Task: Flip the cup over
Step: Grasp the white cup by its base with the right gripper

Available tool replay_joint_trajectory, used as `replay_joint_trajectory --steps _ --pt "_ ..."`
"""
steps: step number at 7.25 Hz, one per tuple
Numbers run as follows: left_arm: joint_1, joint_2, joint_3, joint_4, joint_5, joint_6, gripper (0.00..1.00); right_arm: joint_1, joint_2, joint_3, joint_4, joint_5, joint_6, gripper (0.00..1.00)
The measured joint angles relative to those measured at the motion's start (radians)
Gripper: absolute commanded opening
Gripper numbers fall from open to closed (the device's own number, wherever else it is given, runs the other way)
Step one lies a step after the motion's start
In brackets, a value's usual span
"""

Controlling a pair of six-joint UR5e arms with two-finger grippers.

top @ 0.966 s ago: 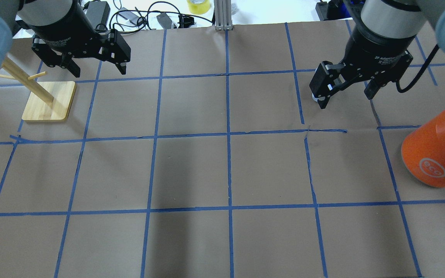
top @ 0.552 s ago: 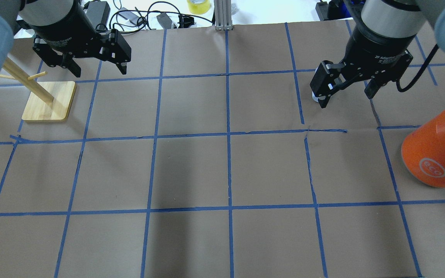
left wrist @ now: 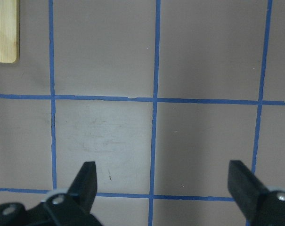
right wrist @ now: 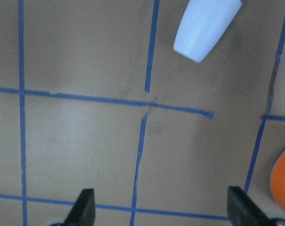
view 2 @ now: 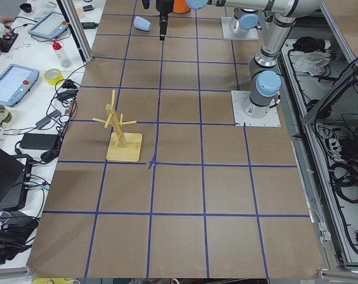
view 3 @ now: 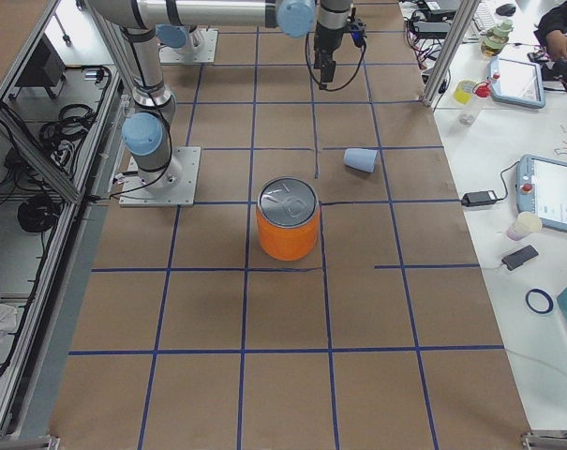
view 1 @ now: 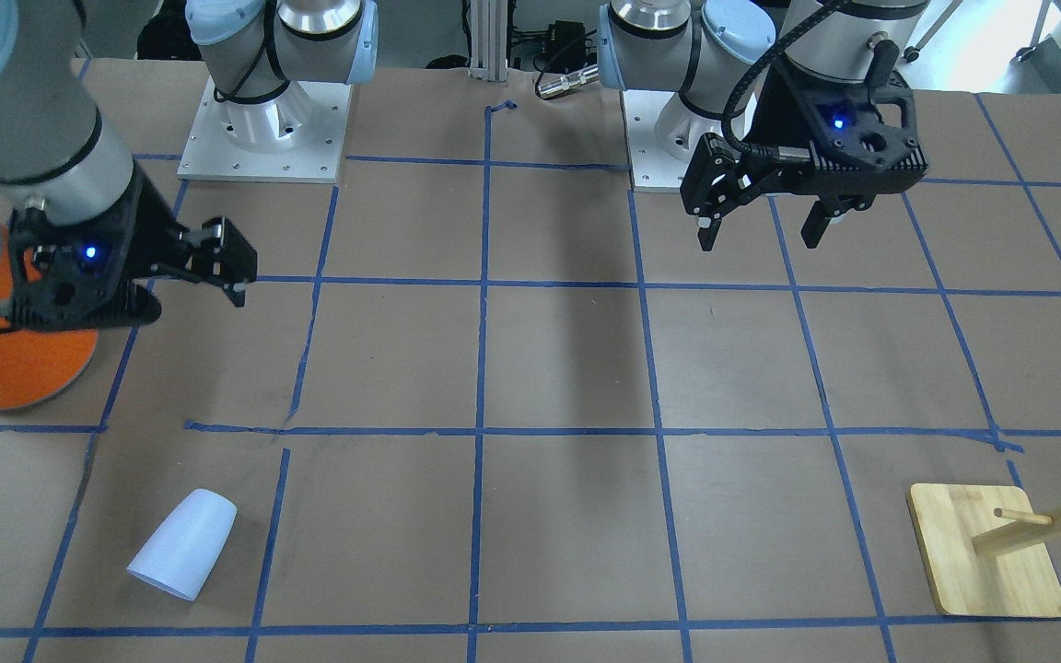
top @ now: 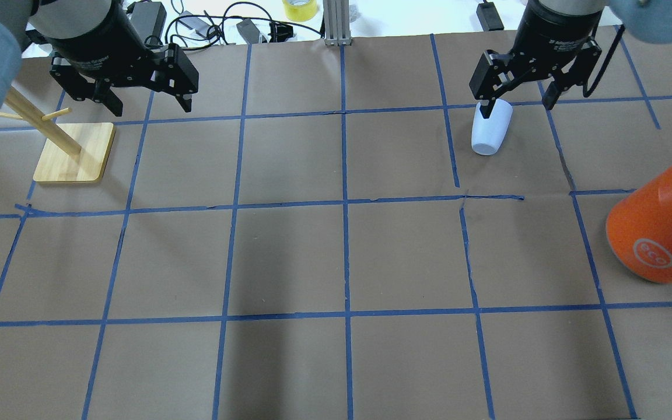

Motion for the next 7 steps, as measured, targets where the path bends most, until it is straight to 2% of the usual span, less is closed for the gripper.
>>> replay_joint_trajectory --steps 2,5,7 --pt "0.0 0.002 -0.011 0.001 0.002 -0.001 1.0 -0.023 0.161 -0.049 -0.153 -0.001 0.009 1.0" --pt "-0.001 0.005 -0.015 0.002 0.003 0.0 1.0 -0.077 0.314 -0.051 -0.217 -0.002 0.074 1.0" --pt "0.0 0.006 -0.015 0.002 0.003 0.0 1.0 -0.107 0.402 -0.054 -0.27 0.0 0.193 1.0"
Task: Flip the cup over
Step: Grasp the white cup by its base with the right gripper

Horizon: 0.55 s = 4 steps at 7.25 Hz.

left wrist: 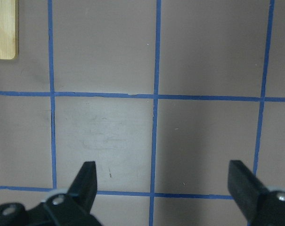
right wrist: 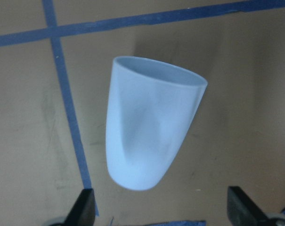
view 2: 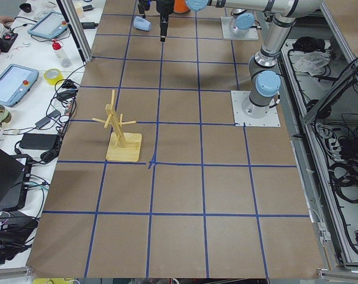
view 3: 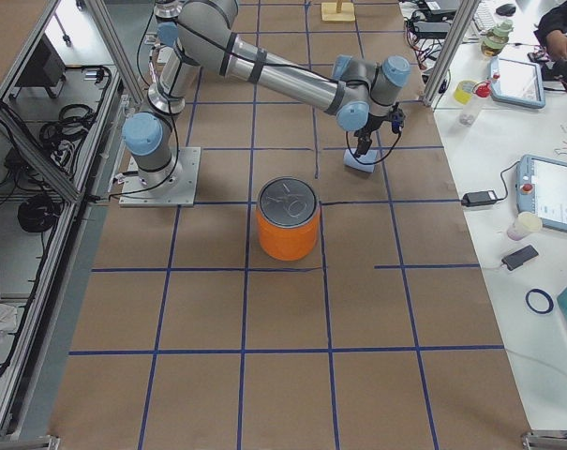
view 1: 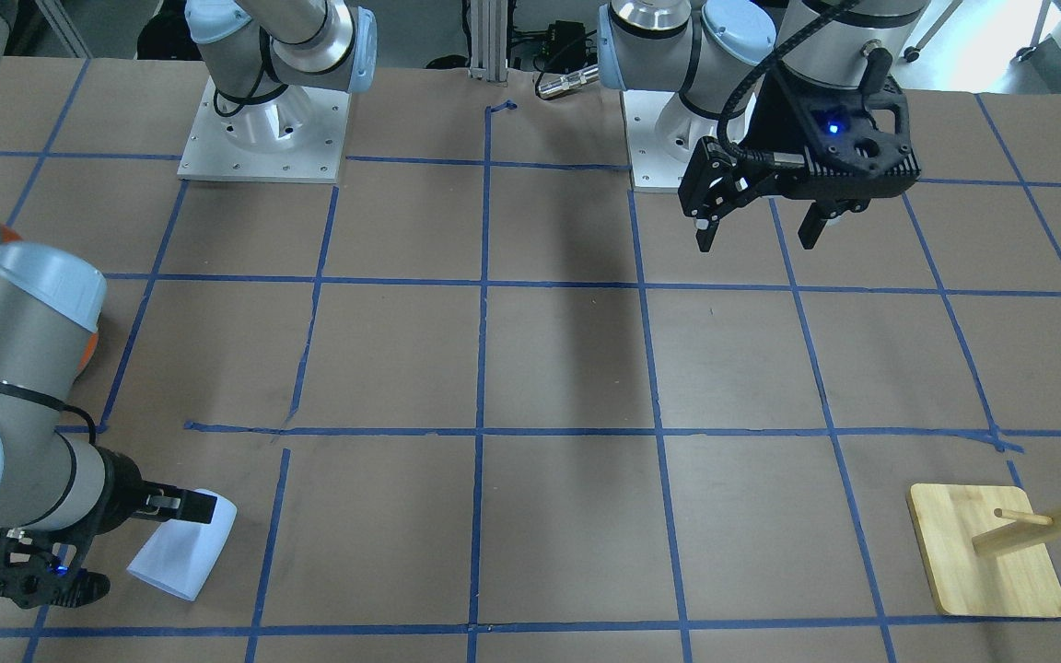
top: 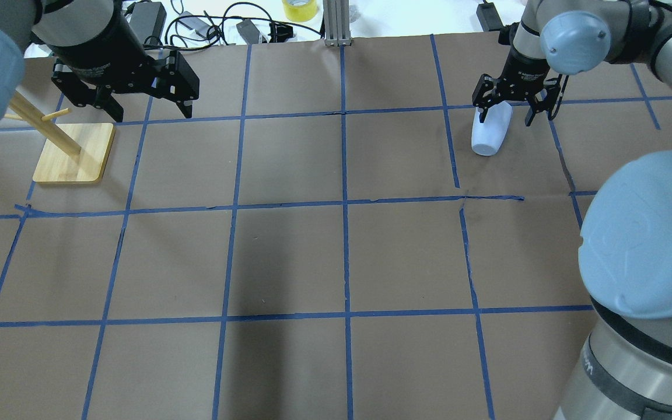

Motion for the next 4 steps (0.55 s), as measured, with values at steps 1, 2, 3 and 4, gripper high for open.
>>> replay_joint_trajectory --steps 1,2,3,4 --pt "0.0 0.0 0.0 0.0 0.0 0.0 1.0 -0.001 0.027 -0.002 -0.026 0.003 0.052 1.0" --pt "0.0 0.0 0.0 0.0 0.001 0.0 1.0 -0.001 0.046 -0.003 -0.057 0.013 0.075 1.0" --pt "0.0 0.001 0.0 0.0 0.0 0.0 1.0 -0.001 0.065 -0.005 -0.093 0.024 0.083 1.0" --pt "0.0 0.001 0.0 0.0 0.0 0.0 1.0 -0.002 0.076 -0.005 -0.118 0.031 0.084 0.91"
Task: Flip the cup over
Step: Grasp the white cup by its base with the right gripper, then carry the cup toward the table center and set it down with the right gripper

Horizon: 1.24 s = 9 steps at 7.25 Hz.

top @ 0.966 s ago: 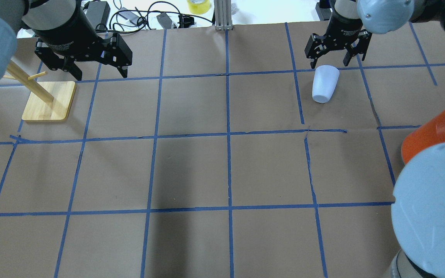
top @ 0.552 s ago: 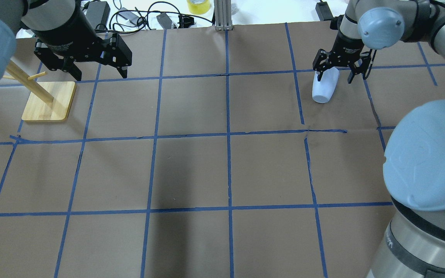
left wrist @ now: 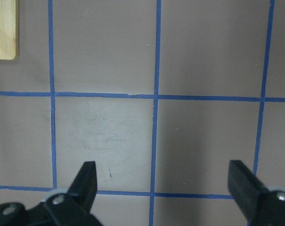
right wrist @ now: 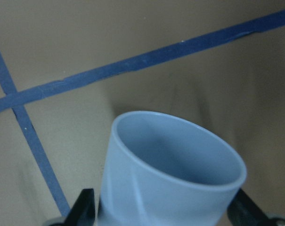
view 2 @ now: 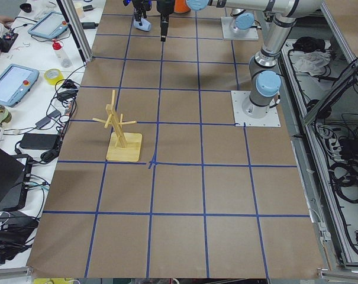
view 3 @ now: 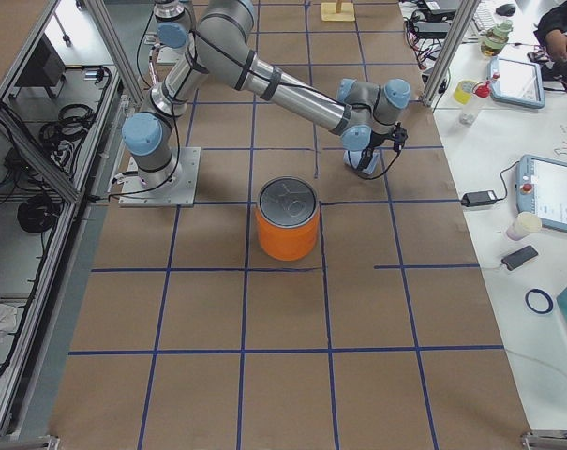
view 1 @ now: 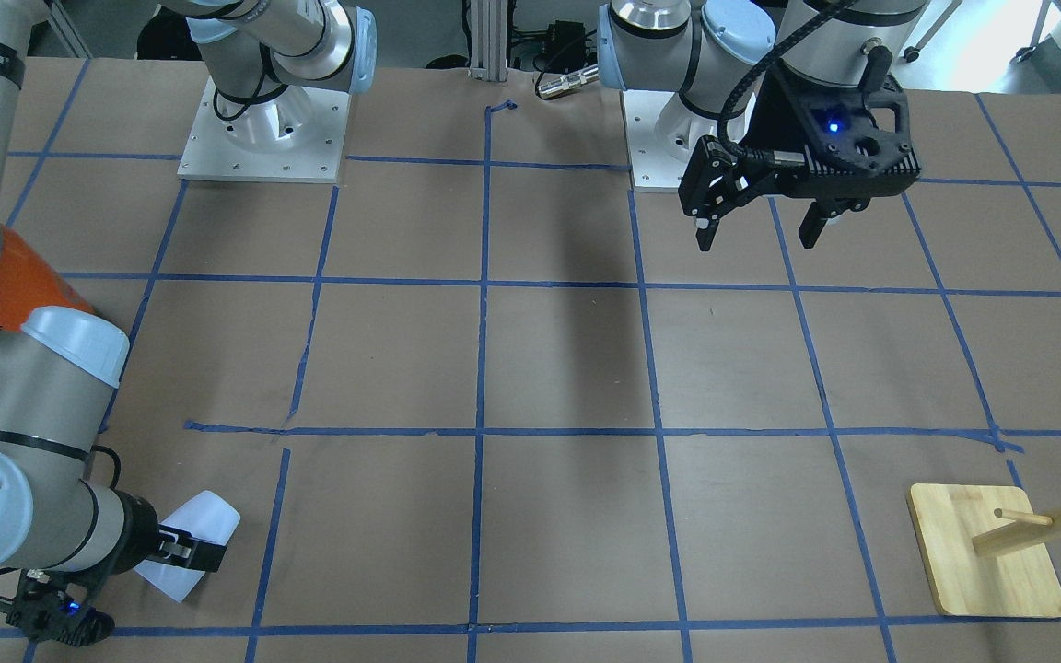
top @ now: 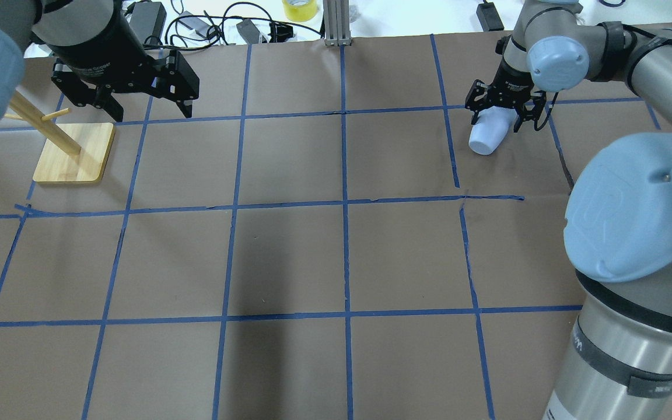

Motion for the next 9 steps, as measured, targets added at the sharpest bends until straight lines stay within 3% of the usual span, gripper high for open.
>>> replay_joint_trajectory --steps 1,2,4,7,9 --pt "0.0 0.0 0.0 0.001 0.0 0.0 1.0 0.0 0.003 0.0 -0.017 0.008 -0.003 0.68" --pt "0.0 0.0 0.0 0.003 0.0 0.0 1.0 0.0 0.004 0.0 -0.032 0.018 -0.007 0.54" --pt "0.0 0.0 0.0 0.008 0.0 0.0 1.0 0.001 0.005 -0.003 -0.042 0.025 -0.03 0.44" --pt "0.0 0.0 0.0 0.01 0.0 0.0 1.0 0.023 -0.032 -0.019 -0.033 0.066 -0.242 0.44" --pt "0.0 0.0 0.001 0.01 0.0 0.001 1.0 0.107 -0.082 -0.021 -0.011 0.096 -0.417 0.44"
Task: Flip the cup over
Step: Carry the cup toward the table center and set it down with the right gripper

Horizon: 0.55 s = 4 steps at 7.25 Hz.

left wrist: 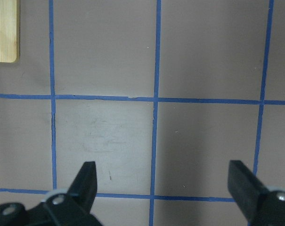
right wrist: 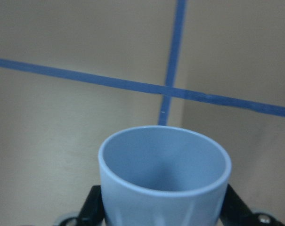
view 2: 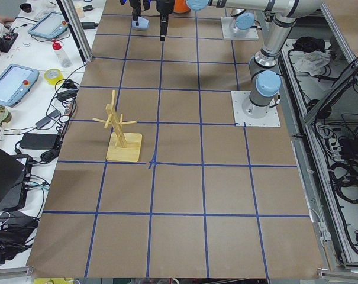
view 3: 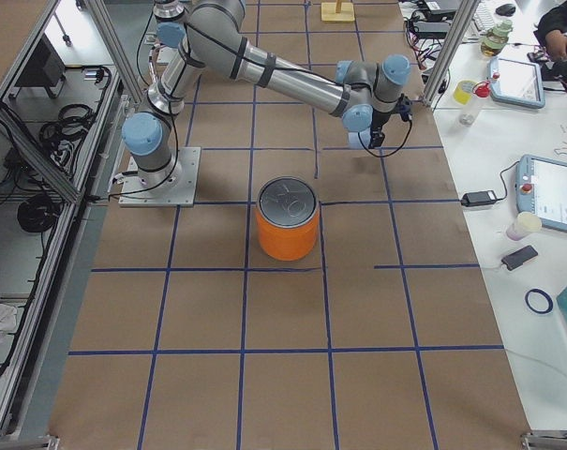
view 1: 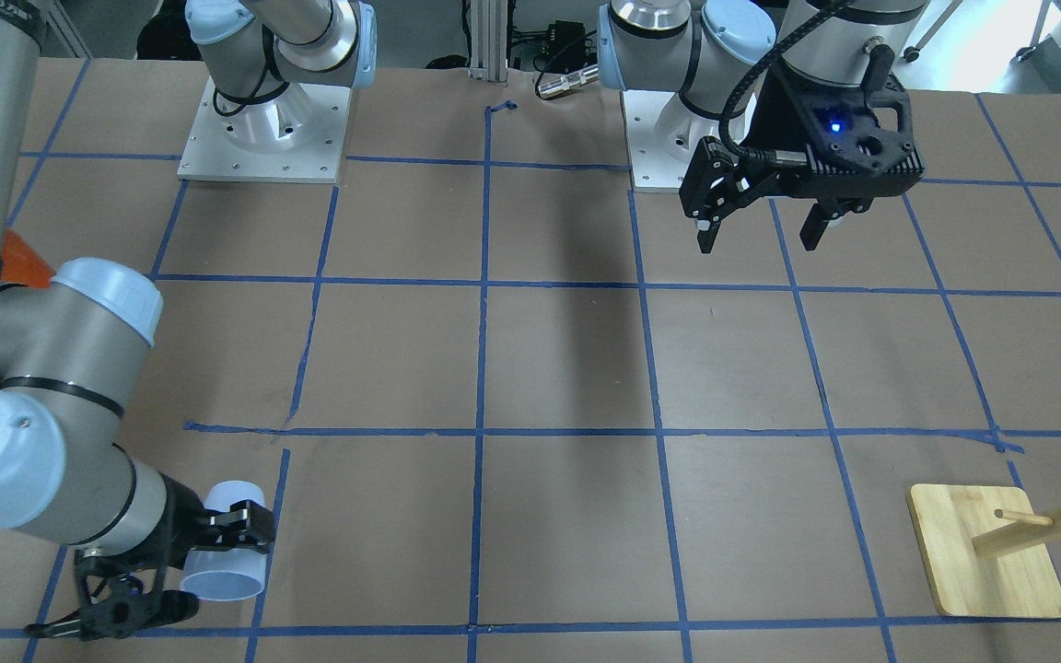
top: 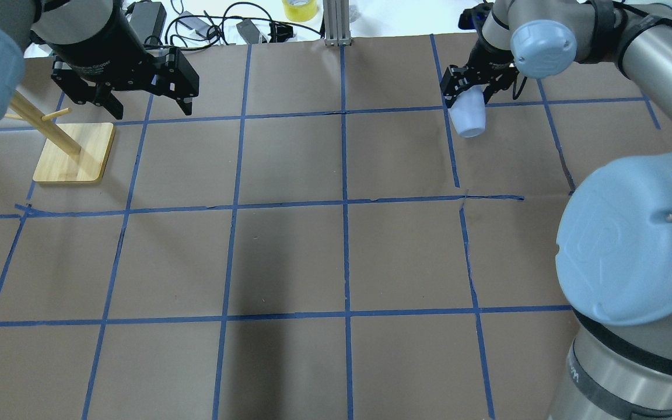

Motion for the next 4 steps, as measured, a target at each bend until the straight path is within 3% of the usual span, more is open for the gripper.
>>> replay_joint_trajectory --steps 3,4 --pt "0.007 0.006 0.002 -0.001 -0.001 0.014 1.0 0.206 -0.02 0.006 -0.009 -0.019 -0.288 0.44" --pt "0.009 0.007 0.001 -0.001 -0.001 0.018 1.0 0.284 -0.015 0.008 -0.024 -0.063 -0.408 0.46"
